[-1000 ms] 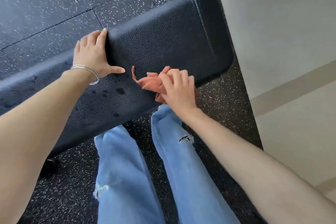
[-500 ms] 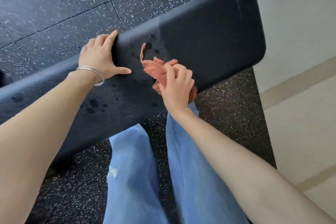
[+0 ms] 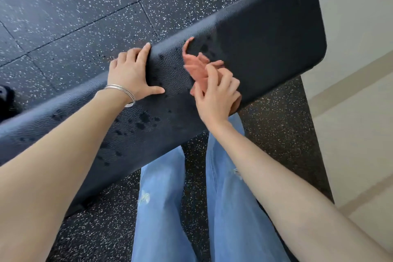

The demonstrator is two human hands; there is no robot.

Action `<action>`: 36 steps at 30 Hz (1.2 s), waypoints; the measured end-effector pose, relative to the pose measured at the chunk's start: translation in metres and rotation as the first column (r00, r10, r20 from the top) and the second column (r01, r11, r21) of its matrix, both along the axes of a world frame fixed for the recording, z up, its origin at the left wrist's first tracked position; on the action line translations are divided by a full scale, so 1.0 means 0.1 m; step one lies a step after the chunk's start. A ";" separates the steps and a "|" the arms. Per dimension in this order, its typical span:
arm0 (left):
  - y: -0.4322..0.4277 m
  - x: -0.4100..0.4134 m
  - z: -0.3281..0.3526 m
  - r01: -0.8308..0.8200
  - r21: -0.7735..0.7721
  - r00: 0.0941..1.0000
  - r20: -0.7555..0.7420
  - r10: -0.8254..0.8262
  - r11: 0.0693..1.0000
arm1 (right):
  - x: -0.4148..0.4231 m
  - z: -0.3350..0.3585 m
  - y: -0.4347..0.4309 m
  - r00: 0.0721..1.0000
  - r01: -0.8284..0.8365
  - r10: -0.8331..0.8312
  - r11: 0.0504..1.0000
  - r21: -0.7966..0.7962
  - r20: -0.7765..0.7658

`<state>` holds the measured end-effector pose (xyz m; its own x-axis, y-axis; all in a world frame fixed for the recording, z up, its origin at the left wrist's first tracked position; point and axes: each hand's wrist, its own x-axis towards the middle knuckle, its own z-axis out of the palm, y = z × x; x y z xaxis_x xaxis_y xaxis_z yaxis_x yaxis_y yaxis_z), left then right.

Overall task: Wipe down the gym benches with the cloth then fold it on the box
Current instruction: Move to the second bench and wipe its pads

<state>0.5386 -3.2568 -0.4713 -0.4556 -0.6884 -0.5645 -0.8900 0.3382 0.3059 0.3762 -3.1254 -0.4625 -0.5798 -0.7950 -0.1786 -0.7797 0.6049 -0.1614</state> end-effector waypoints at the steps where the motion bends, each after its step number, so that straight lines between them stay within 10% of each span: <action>1: 0.00 0.03 0.00 0.014 0.000 1.000 -0.011 -0.014 1.000 | 0.08 0.00 -0.05 1.000 -0.015 0.015 1.000 0.013 0.013; 7: 0.06 0.40 0.01 0.044 -0.020 0.999 -0.009 -0.044 0.999 | -0.48 0.04 -0.40 0.910 -0.414 0.415 0.908 0.062 -0.009; 10: 0.10 0.51 0.00 0.030 -0.034 1.000 0.002 -0.030 0.999 | -0.76 -0.05 -0.72 0.990 0.099 -0.102 0.995 -0.033 -0.094; 13: 0.11 0.49 0.00 0.007 -0.032 1.000 0.001 -0.007 0.999 | -0.66 -0.06 -0.91 0.870 0.484 -0.490 0.869 -0.102 -0.056; 18: 0.13 0.48 0.01 -0.005 -0.057 1.000 -0.003 0.005 0.998 | 0.29 -0.02 -0.49 0.987 -0.157 0.153 0.985 -0.077 -0.052; 23: 0.18 0.54 0.03 -0.088 -0.069 0.996 0.028 0.090 0.994 | -0.01 0.02 -0.69 0.691 -0.718 0.719 0.694 0.041 -0.075; 25: 0.18 0.57 0.03 -0.097 -0.063 0.994 0.047 0.100 0.993 | -0.42 0.03 -0.94 0.729 -0.669 0.680 0.731 0.135 -0.073; 28: 0.16 0.55 0.03 -0.103 -0.062 0.991 0.077 0.108 0.993 | -0.99 0.06 -1.31 0.984 -0.129 0.139 0.987 0.097 -0.109; 30: 0.15 0.53 0.03 -0.105 -0.057 0.987 0.112 0.111 0.993 | -1.07 0.09 -1.46 0.993 0.090 -0.080 0.990 0.112 -0.089; 36: 0.15 0.47 0.10 -0.116 -0.033 0.974 0.190 0.120 0.993 | 0.11 0.01 -1.32 0.931 -0.364 0.364 0.929 0.066 0.010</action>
